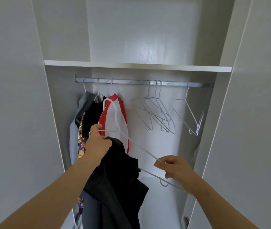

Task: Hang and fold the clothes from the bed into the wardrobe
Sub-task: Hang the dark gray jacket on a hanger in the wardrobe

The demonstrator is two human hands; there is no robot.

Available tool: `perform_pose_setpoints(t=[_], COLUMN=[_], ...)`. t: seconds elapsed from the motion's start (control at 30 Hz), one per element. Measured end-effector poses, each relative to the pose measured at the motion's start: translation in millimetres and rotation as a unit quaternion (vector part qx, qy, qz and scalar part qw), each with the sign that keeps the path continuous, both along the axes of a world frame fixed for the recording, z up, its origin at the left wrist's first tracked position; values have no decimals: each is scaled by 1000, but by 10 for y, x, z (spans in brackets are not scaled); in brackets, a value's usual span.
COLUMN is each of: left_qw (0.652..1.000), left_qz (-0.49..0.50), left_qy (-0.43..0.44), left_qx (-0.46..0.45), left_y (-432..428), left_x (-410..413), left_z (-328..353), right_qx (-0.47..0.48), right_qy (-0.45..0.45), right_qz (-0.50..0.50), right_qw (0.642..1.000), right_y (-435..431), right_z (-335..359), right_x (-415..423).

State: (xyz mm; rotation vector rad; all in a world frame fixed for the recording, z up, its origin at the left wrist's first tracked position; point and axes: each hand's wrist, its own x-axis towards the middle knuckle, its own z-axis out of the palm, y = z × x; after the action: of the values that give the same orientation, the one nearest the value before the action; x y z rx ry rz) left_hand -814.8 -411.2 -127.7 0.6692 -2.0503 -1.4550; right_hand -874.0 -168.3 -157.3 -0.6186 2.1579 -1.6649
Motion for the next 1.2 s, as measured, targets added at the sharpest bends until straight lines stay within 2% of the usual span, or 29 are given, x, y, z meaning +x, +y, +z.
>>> perform_pose_setpoints(t=[0.2,0.37,0.53,0.6,0.7,0.8,0.87,0.9,0.97,1.0,1.13,1.17,1.2], left_qw=[996,989,991,989,971,945,926,908,848,824,776,759,763], left_qz=[-69,-125,-112,-119,-182,-262,-279,-263,-182,-136,10,39,61], left_qy=[-54,-77,-72,-71,-100,-115,-110,-107,-96,-80,-24,-44,-82], left_qx=[34,-3,-32,-60,-116,-156,-229,-309,-489,-544,-630,-648,-639], left_y=[128,315,347,406,600,759,783,762,693,664,435,379,331], left_x=[234,298,351,360,344,323,345,352,393,433,474,470,467], left_z=[43,157,353,384,402,379,367,352,292,281,324,373,439], right_qx=[-28,-27,21,58,85,52,-1,-28,-48,-49,-129,-149,-166], right_qy=[-5,-1,47,89,139,126,113,109,117,119,89,79,71], right_qz=[33,57,56,35,15,23,17,-8,-85,-123,-205,-207,-205], right_qw=[999,998,997,994,987,990,993,994,988,984,966,964,962], right_y=[334,501,476,392,171,-33,-102,-105,-52,-9,99,101,96], right_z=[45,145,241,259,310,408,480,505,521,510,487,499,516], right_x=[312,401,453,468,499,525,552,550,514,479,333,304,278])
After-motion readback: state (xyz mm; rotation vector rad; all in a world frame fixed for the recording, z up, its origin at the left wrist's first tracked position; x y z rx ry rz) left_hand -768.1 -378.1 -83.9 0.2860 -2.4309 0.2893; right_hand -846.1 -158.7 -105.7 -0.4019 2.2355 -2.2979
